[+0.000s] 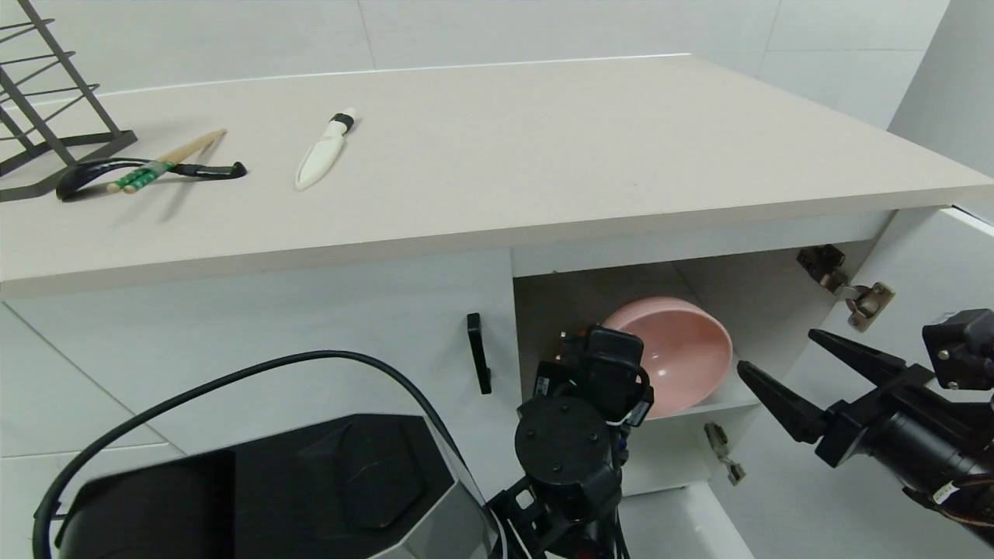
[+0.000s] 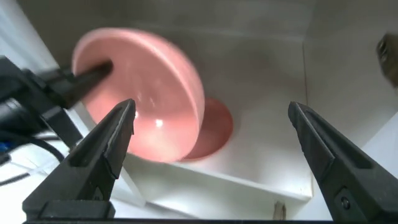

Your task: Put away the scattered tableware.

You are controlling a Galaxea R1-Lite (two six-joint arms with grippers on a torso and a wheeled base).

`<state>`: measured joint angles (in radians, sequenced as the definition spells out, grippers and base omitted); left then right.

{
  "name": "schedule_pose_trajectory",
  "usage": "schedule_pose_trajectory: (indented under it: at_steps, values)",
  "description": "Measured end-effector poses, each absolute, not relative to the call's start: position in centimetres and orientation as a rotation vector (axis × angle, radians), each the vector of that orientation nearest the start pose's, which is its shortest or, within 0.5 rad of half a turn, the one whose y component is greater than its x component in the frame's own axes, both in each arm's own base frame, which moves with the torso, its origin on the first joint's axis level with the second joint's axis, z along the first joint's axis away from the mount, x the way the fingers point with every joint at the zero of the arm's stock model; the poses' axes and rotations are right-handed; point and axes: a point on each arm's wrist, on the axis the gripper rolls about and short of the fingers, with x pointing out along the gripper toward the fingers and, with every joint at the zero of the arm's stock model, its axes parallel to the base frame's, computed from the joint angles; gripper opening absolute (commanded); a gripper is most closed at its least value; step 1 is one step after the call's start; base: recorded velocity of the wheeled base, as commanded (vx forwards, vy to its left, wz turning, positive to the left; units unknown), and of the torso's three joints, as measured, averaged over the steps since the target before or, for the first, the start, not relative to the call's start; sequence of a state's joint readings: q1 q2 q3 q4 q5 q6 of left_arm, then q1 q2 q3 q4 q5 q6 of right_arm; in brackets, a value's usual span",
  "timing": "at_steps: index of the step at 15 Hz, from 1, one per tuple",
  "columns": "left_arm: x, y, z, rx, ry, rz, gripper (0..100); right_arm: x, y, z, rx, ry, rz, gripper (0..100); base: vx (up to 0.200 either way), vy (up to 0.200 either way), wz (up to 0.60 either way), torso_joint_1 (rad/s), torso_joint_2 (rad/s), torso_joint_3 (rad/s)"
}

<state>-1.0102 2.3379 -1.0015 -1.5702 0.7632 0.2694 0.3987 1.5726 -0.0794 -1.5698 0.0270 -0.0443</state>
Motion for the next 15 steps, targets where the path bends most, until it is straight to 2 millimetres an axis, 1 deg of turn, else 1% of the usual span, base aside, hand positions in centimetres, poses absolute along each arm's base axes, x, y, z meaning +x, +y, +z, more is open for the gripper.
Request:
schedule_pose_trajectory:
  at_steps: [3,5,7,10,11,15]
  values:
    - [23.1,-34.8,8.6,0.075,-0.183,-0.234,0,18.3,7.5,13.0,-0.039,-0.037,0.409,100,0.0,0.0,0.0,0.0,0.0,0.0]
    - [22.6,-35.2,8.6,0.062,-0.183,-0.249,0,18.8,7.4,12.8,-0.041,-0.025,0.396,100,0.0,0.0,0.0,0.0,0.0,0.0]
    - [21.7,-35.8,8.6,0.057,-0.184,-0.275,0,19.2,7.2,12.6,-0.041,-0.018,0.379,100,0.0,0.0,0.0,0.0,0.0,0.0]
    - [21.1,-36.2,8.7,0.052,-0.186,-0.294,0,19.4,7.2,12.6,-0.041,-0.016,0.375,100,0.0,0.0,0.0,0.0,0.0,0.0]
    - [21.0,-36.2,8.7,0.052,-0.186,-0.295,0,19.4,7.2,12.6,-0.041,-0.017,0.375,0,0.0,0.0,0.0,0.0,0.0,0.0]
    - [21.0,-36.2,8.8,0.049,-0.187,-0.297,0,18.9,7.1,12.9,-0.038,-0.034,0.382,0,0.0,0.0,0.0,0.0,0.0,0.0]
